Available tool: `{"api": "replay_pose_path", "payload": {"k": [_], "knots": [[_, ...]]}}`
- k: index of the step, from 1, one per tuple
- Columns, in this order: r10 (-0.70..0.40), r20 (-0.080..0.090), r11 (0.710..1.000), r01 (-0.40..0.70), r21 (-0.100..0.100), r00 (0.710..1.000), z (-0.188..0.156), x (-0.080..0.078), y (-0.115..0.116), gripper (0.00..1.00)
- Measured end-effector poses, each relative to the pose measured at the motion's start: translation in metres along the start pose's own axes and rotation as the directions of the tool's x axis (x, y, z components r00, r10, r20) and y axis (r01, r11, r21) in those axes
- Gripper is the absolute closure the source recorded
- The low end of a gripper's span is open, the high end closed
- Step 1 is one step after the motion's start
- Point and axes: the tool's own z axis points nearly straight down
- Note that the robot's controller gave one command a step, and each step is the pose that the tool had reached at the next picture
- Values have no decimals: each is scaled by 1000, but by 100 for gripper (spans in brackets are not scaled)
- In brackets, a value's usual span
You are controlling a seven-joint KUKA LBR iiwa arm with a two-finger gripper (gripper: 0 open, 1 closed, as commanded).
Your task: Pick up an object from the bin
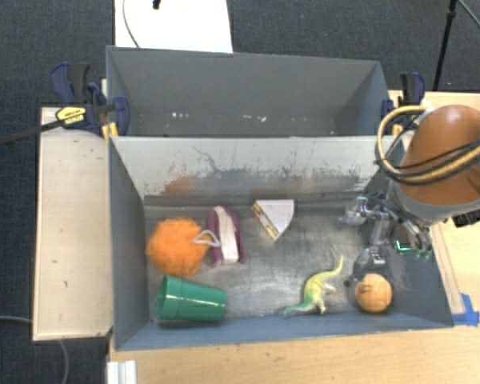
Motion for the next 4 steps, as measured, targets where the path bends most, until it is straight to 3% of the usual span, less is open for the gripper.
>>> {"api": "replay_pose_path", "payload": {"k": [2, 3, 4], "knots": [[-54, 14, 999, 54, 4, 998, 10, 2, 8, 0], [-455, 12, 891, 455, -4, 891, 61, 10, -22, 100], [-455, 17, 890, 456, -19, 890, 61, 10, -13, 0]]}}
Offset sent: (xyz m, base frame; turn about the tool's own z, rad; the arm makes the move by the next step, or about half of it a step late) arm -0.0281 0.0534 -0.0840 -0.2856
